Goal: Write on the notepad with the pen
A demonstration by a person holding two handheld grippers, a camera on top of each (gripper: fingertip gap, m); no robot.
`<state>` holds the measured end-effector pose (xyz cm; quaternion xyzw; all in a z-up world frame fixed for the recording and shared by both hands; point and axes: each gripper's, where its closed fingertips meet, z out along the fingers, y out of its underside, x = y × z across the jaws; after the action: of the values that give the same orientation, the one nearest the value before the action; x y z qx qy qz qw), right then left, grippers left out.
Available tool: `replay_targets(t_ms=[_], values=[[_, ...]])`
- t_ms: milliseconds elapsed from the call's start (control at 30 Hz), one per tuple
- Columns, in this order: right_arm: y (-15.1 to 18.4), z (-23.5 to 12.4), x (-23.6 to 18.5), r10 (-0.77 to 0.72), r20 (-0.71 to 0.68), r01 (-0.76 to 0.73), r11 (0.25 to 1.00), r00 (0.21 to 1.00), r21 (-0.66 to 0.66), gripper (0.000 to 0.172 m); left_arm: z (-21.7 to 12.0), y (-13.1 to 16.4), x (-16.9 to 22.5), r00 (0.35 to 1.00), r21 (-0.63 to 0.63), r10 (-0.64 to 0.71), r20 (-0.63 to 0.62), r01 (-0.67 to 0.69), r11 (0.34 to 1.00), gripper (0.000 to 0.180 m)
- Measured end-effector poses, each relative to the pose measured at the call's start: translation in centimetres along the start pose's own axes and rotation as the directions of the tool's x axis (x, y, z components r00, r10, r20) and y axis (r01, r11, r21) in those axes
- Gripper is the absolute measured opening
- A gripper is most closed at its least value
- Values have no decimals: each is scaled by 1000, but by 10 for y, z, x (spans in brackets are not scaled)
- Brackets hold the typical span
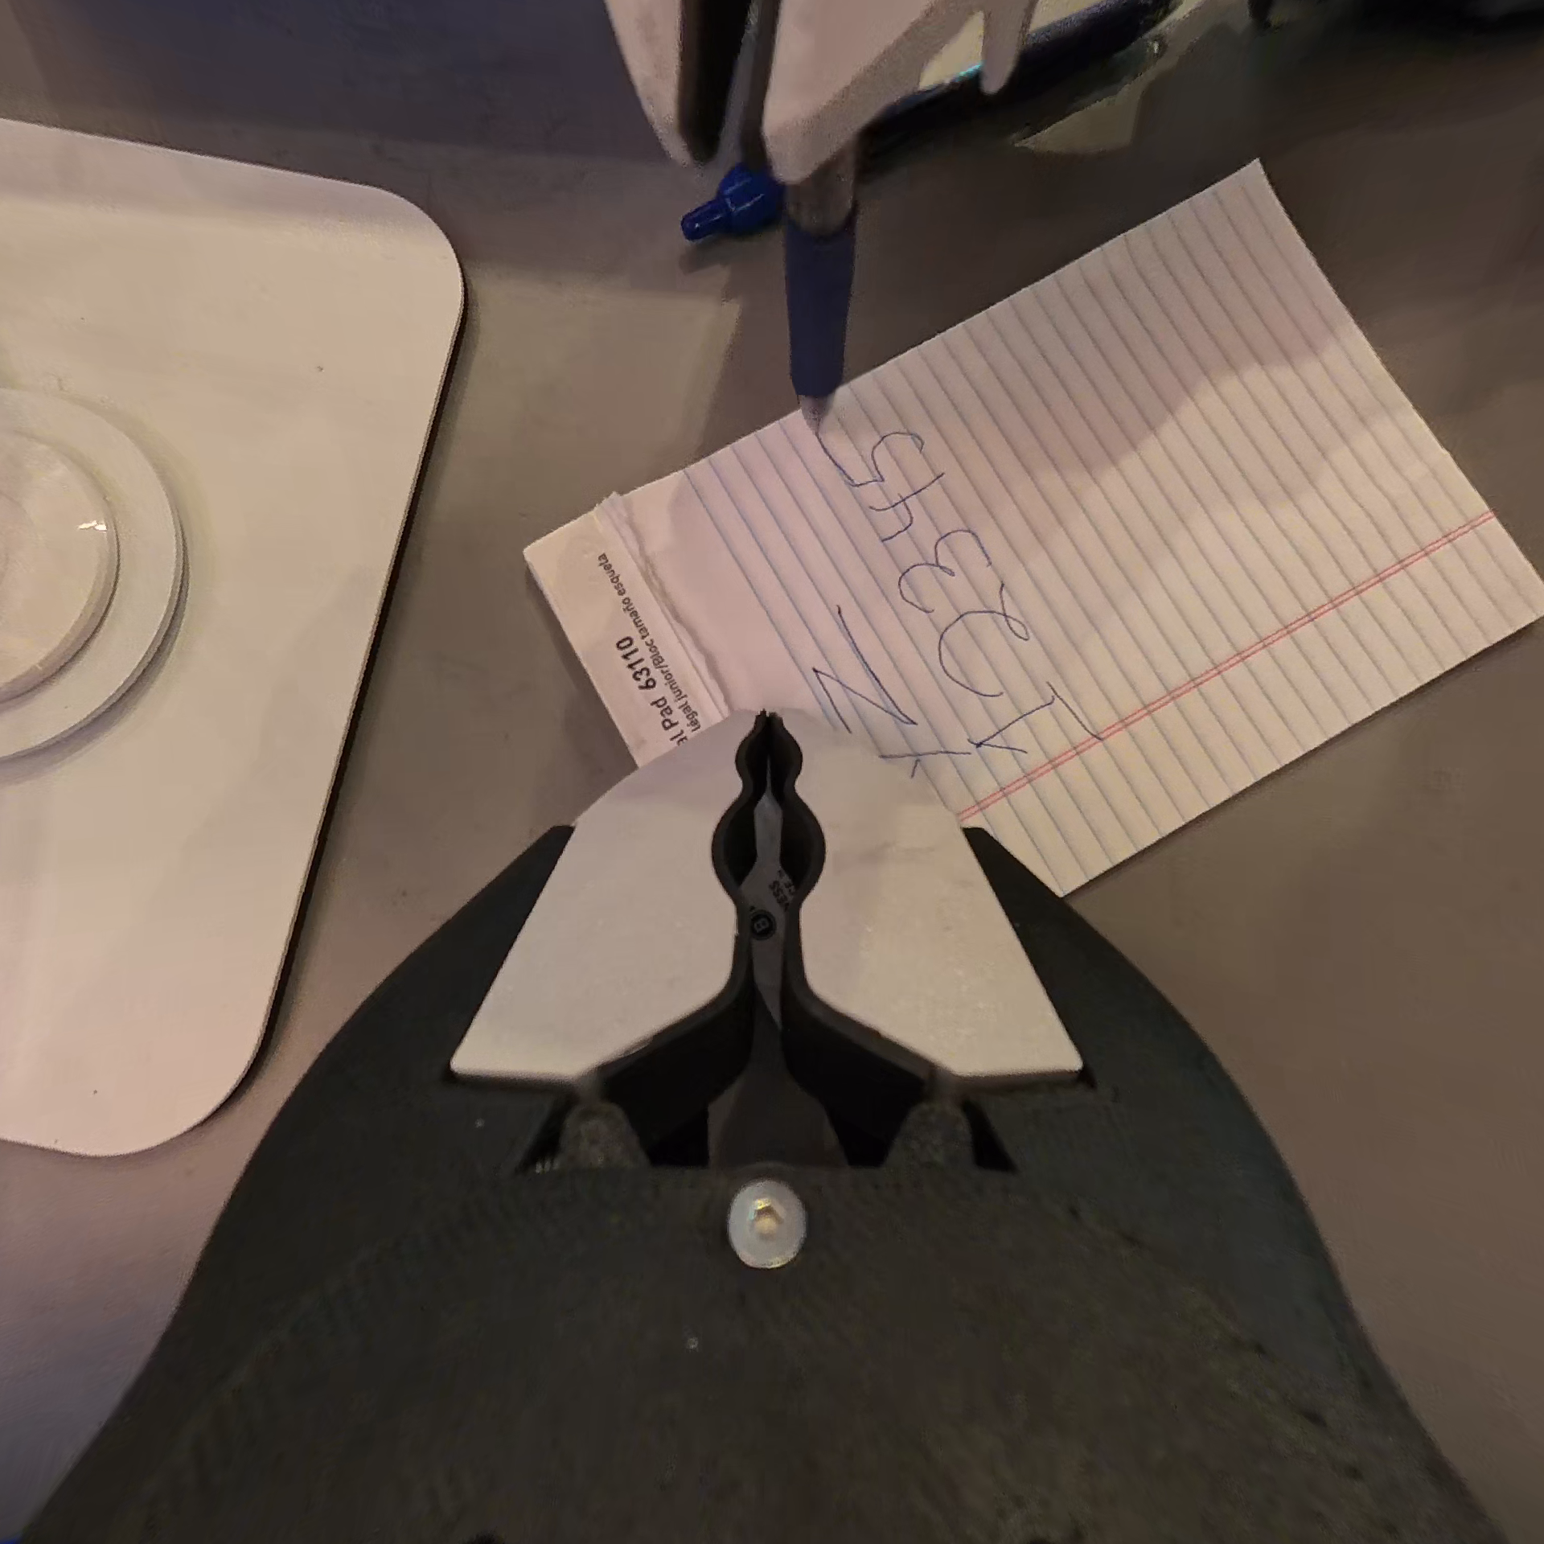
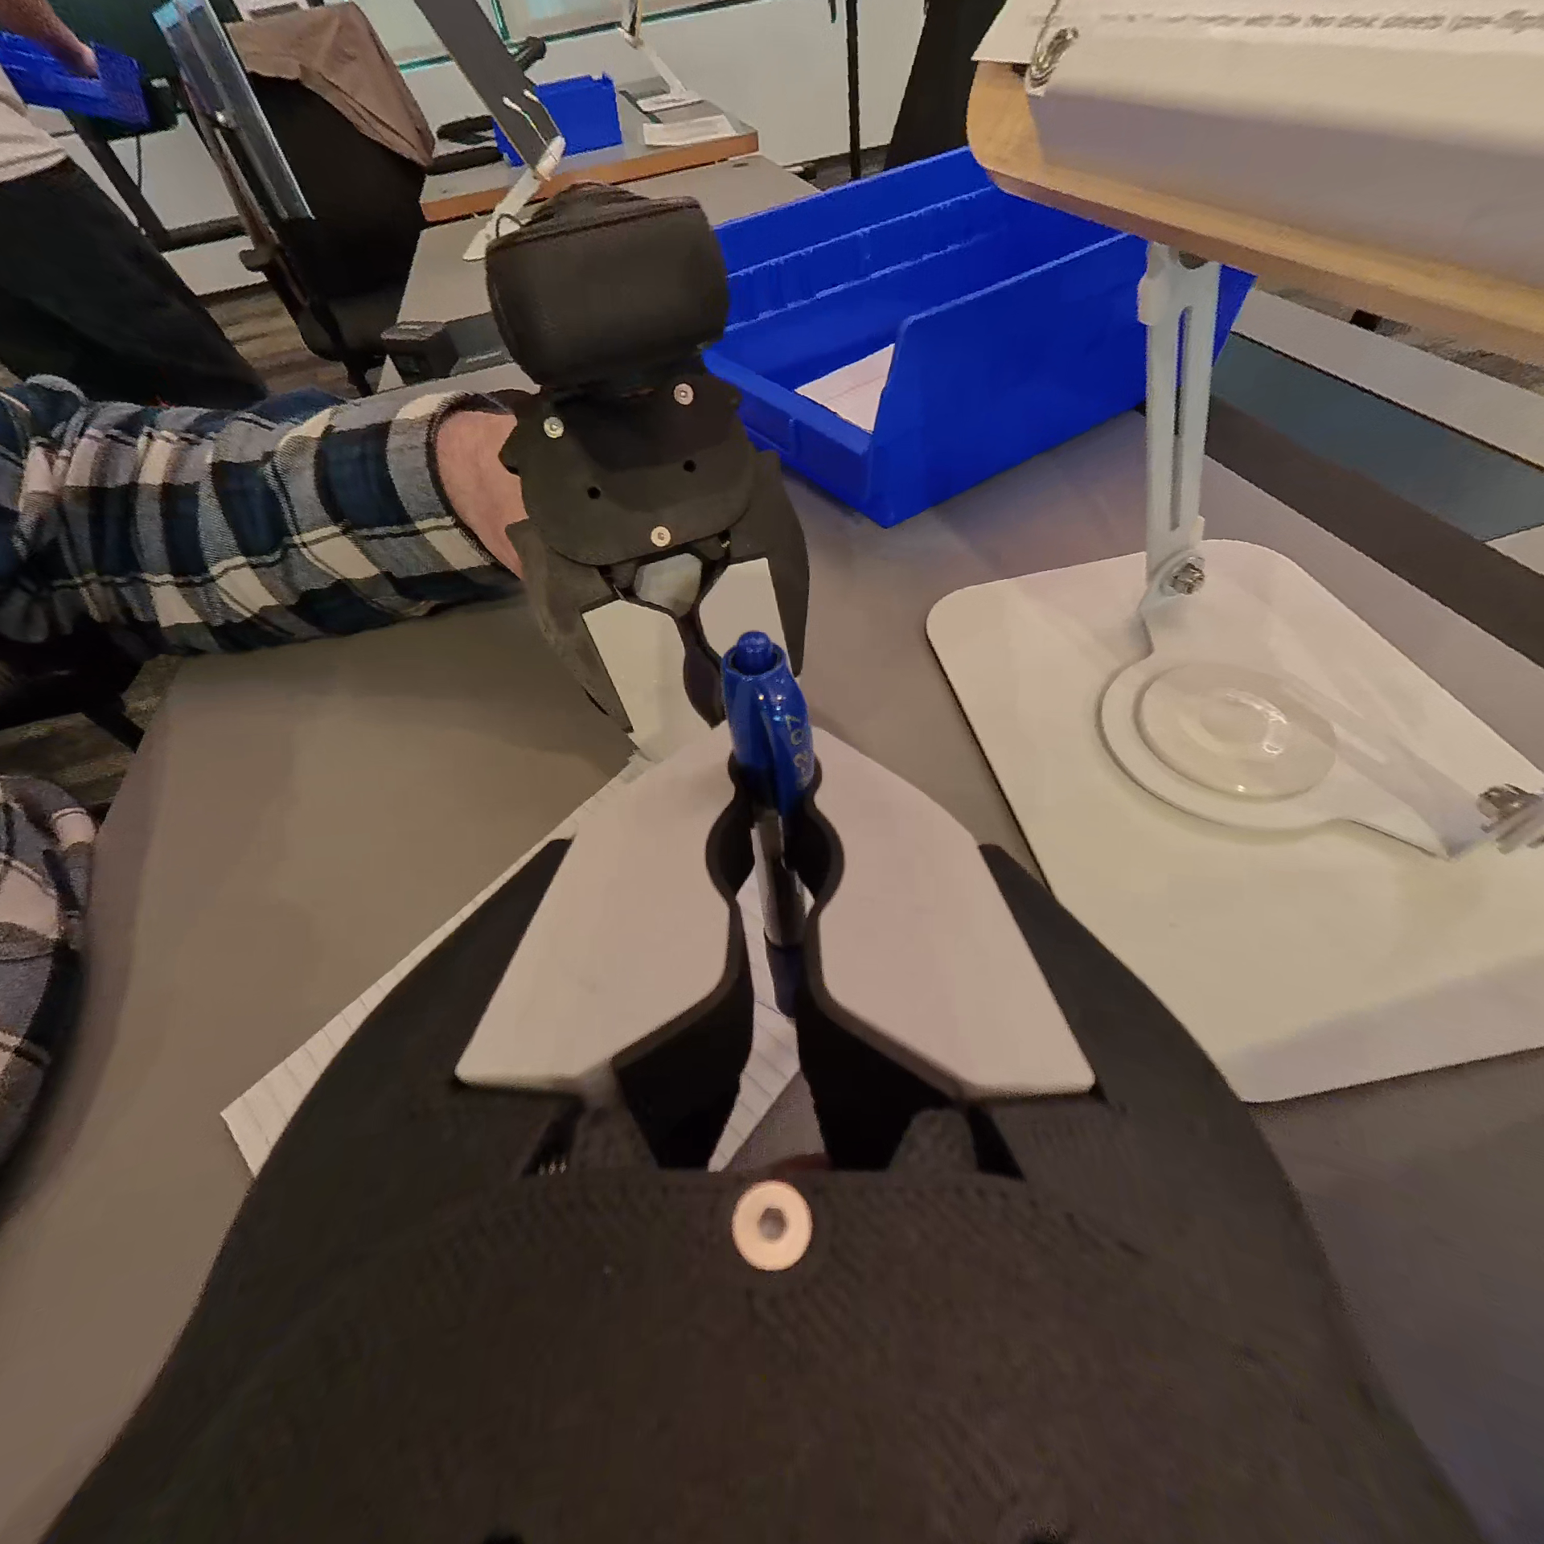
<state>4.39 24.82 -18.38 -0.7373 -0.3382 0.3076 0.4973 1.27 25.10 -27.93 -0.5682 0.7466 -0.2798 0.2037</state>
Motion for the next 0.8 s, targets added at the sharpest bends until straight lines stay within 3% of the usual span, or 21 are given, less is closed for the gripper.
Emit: replay_targets(t_ms=[800], values=[[-30, -30, -9, 2, -51, 2, 997, 999, 72, 6, 2, 1, -1, 1000, -10, 19, 12, -19, 1000, 0]])
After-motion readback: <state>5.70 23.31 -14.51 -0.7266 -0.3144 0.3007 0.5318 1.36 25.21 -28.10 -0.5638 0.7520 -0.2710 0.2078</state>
